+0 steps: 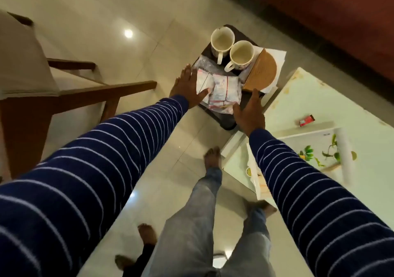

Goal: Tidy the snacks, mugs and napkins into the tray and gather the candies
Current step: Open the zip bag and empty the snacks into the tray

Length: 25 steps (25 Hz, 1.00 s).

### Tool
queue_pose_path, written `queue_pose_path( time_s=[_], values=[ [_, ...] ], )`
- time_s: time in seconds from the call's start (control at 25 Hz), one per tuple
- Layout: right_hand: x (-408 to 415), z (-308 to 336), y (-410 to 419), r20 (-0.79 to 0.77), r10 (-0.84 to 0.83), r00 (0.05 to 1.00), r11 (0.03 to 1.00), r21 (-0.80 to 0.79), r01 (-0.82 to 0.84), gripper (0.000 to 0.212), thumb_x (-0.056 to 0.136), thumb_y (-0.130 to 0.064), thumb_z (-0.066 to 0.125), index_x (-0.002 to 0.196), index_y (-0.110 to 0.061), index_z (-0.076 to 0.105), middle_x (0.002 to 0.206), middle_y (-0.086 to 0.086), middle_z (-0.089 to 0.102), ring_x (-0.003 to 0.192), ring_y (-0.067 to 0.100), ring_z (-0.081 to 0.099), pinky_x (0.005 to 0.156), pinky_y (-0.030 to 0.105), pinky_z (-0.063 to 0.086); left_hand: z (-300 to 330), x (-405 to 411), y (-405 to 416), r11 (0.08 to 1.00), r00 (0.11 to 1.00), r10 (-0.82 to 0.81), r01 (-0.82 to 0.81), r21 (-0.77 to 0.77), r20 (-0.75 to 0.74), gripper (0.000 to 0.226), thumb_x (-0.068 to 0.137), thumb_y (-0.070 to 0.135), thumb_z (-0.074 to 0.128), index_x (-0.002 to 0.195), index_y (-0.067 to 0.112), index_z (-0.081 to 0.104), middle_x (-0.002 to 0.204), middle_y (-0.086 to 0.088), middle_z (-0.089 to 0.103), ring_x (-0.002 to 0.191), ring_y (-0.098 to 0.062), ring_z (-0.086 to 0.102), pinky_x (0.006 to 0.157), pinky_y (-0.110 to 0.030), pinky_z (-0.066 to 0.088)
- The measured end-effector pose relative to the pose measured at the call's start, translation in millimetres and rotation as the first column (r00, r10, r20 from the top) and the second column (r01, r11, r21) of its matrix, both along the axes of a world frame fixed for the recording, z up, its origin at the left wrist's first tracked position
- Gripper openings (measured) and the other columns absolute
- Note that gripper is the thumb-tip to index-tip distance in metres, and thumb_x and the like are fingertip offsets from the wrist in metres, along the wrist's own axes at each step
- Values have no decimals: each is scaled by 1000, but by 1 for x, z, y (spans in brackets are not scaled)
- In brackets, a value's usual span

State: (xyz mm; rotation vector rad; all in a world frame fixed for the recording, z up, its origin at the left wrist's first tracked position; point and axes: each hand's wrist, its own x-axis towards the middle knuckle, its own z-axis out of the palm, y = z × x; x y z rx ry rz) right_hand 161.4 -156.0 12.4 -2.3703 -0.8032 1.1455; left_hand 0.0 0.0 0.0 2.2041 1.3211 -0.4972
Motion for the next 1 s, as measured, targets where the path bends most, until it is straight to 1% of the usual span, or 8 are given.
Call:
queue_pose_path(
  time_s=[0.12,0.28,0.36,0.52,0.72,0.8,0.88,1.0],
  values=[
    [3,-29,8,-286,-108,952,994,-41,100,79,93,-30,63,156,-10,20,160,9,34,144,31,37,114,50,37,-24,4,12,956,970,238,-242,-167,-42,97,93,59,52,157,7,1,165,-17,-1,152,-31,3,122,-43,14],
    [9,-58,15,-387,-187,903,982,-92,164,87,92,-32,67,158,-15,13,162,5,31,146,27,34,116,49,35,-50,5,21,869,911,413,-396,-297,-7,106,87,56,64,157,12,-3,163,-10,22,146,-32,29,115,-38,29],
    [14,-71,19,-457,-241,856,970,-91,225,89,92,-30,68,158,-15,11,159,5,37,142,25,41,114,46,39,-61,7,26,839,887,462,-430,-334,18,108,86,58,65,158,15,-3,159,-7,32,142,-31,37,113,-36,34],
    [17,-86,27,-558,-348,753,933,-126,338,83,90,-32,72,154,-16,22,144,4,56,119,17,59,92,31,52,-80,12,28,769,809,583,-522,-369,72,93,79,48,77,152,15,30,148,-4,49,133,-27,48,110,-37,41],
    [20,-94,21,-635,-368,679,911,-100,400,66,87,-25,77,143,-12,45,132,7,65,115,22,66,100,46,53,-83,5,20,622,682,716,-524,-582,151,64,71,16,88,124,17,54,112,4,66,100,-13,64,101,-44,51],
    [19,-89,14,-702,-307,643,930,-77,360,52,90,-17,74,138,-13,55,128,8,68,113,24,68,101,48,53,-79,-1,14,608,712,692,-480,-632,125,62,72,21,87,124,18,53,119,1,64,108,-17,62,103,-46,49],
    [20,-81,7,-731,-260,632,944,-53,327,52,90,-10,72,139,-14,55,129,8,68,115,24,67,100,49,53,-74,-9,7,664,833,550,-400,-632,51,76,74,30,86,136,7,48,134,-12,59,122,-30,56,105,-50,47],
    [22,-67,-4,-733,-222,643,954,-26,300,58,89,-3,71,141,-15,51,132,8,65,118,25,66,101,52,52,-65,-15,-7,600,845,533,-345,-722,39,67,77,14,83,136,6,51,131,-11,63,120,-29,59,105,-49,47]
  ],
)
